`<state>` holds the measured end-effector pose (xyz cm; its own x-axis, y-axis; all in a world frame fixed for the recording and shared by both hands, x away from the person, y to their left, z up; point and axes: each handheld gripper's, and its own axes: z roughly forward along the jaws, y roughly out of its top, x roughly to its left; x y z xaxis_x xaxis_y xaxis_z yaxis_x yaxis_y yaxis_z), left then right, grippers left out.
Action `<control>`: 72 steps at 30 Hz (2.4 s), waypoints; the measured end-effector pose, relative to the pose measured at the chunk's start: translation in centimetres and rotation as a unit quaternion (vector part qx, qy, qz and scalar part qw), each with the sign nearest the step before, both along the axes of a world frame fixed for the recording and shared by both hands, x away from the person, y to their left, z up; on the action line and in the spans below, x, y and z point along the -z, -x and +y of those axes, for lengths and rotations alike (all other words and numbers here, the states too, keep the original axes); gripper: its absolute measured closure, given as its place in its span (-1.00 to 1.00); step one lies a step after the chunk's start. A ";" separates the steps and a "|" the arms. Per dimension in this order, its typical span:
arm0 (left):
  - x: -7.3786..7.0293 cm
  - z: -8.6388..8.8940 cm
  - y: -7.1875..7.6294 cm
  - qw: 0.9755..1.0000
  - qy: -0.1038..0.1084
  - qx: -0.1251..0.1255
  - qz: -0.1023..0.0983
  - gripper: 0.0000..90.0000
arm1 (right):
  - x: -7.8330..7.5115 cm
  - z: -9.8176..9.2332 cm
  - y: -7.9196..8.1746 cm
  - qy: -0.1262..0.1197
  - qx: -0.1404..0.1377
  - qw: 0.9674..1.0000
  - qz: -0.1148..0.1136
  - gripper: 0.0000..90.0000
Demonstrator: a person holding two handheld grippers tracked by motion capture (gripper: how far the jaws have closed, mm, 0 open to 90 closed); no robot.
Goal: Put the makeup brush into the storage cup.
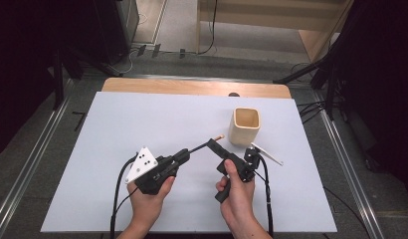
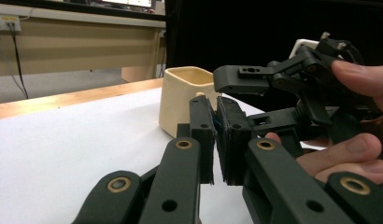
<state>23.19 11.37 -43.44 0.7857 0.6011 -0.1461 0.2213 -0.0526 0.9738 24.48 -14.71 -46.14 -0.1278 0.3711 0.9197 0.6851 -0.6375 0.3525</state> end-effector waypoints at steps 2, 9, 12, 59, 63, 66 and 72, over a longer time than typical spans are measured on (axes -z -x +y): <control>0.1 -0.1 0.0 1.000 0.000 0.002 0.000 0.92 | 0.1 -0.1 -0.1 -0.006 0.000 1.000 0.006 -0.08; 0.5 -0.7 0.2 1.000 -0.003 0.008 -0.001 0.92 | 0.5 -0.5 -0.4 -0.018 0.003 1.000 0.020 -0.05; 0.5 -0.8 0.3 1.000 -0.005 0.010 -0.003 0.92 | 0.5 -0.7 -0.6 -0.020 0.006 0.999 0.025 -0.02; 0.9 -0.5 -0.7 0.996 0.006 0.076 0.040 -0.79 | 0.3 -2.4 -1.1 0.003 0.010 1.000 -0.017 0.87; 0.9 0.0 -0.8 0.995 0.012 0.088 0.037 -1.00 | -0.1 -2.4 -1.0 0.021 0.013 0.999 -0.035 0.87; 0.8 0.5 -1.0 0.996 0.017 0.085 0.035 -1.00 | -0.6 -2.3 -0.8 0.049 0.012 0.997 -0.059 0.87; 0.6 1.4 -1.1 0.997 0.011 0.072 0.030 -1.00 | -1.3 -2.1 -0.5 0.085 0.015 0.993 -0.084 0.87</control>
